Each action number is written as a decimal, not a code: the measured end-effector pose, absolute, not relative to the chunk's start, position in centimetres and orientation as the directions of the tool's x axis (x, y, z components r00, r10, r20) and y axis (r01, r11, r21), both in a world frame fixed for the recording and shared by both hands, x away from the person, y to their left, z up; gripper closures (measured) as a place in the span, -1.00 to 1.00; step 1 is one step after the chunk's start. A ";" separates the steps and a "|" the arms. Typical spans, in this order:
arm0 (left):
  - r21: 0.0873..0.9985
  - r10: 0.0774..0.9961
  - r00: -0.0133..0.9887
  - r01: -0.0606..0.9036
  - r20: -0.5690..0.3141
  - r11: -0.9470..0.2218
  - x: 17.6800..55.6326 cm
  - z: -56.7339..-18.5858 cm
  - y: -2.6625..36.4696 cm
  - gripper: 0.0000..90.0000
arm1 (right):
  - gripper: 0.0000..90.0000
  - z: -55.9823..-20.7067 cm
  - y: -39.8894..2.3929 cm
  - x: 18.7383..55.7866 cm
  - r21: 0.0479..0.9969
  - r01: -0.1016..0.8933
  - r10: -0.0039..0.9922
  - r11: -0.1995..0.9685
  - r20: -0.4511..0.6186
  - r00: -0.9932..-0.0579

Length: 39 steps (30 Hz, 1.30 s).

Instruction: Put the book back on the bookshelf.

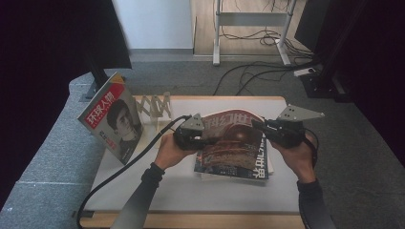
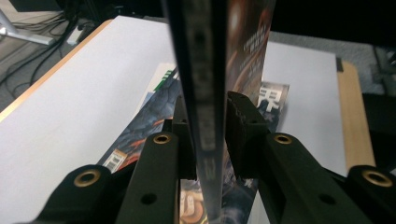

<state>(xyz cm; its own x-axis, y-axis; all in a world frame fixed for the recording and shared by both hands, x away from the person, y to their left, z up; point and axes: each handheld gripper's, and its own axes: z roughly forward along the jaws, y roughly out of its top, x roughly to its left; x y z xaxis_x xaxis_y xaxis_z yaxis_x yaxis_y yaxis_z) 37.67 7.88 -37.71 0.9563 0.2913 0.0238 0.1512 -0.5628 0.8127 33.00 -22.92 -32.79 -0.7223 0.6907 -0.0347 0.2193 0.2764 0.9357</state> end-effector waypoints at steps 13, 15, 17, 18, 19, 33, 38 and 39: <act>0.816 0.324 0.946 0.182 0.007 -0.549 37.0 -37.8 9.2 0.86 | 0.28 -34.3 -24.4 32.2 0.915 0.266 0.730 0.302 -0.043 -0.682; 0.814 0.328 0.945 0.188 0.004 -0.550 36.9 -37.7 9.7 0.86 | 0.18 -35.1 -24.9 32.0 0.908 0.286 0.744 0.307 -0.042 -0.667; 0.812 0.336 0.942 0.198 -0.002 -0.549 36.8 -37.7 10.3 0.86 | 0.08 -36.0 -25.3 31.8 0.899 0.302 0.757 0.317 -0.048 -0.651; 0.811 0.341 0.940 0.205 -0.007 -0.548 36.8 -37.6 10.6 0.86 | 0.02 -36.6 -25.5 31.7 0.890 0.322 0.766 0.324 -0.046 -0.641; 0.811 0.347 0.938 0.211 -0.010 -0.545 36.7 -37.6 11.0 0.86 | -0.04 -37.2 -25.7 31.6 0.883 0.335 0.771 0.329 -0.046 -0.636; 0.824 0.445 0.895 0.281 -0.040 -0.491 35.7 -37.5 15.2 0.87 | -0.69 -45.3 -28.5 30.4 0.787 0.518 0.872 0.335 -0.052 -0.486; 0.831 0.482 0.875 0.308 -0.056 -0.464 35.2 -37.4 16.8 0.87 | -0.71 -47.1 -30.1 29.7 0.778 0.560 0.907 0.284 -0.028 -0.421; 0.831 0.491 0.870 0.312 -0.053 -0.461 35.0 -37.3 17.1 0.87 | -0.71 -47.4 -30.3 29.6 0.776 0.567 0.911 0.275 -0.022 -0.412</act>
<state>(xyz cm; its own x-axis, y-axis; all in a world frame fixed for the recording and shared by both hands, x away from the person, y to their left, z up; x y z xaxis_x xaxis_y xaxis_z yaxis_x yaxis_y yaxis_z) 35.05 17.11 -37.31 0.8695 0.4910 -0.0534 0.3116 -0.4615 0.8306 29.62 -30.34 -47.40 -0.4117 0.9111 -0.0217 0.5671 0.2748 0.7764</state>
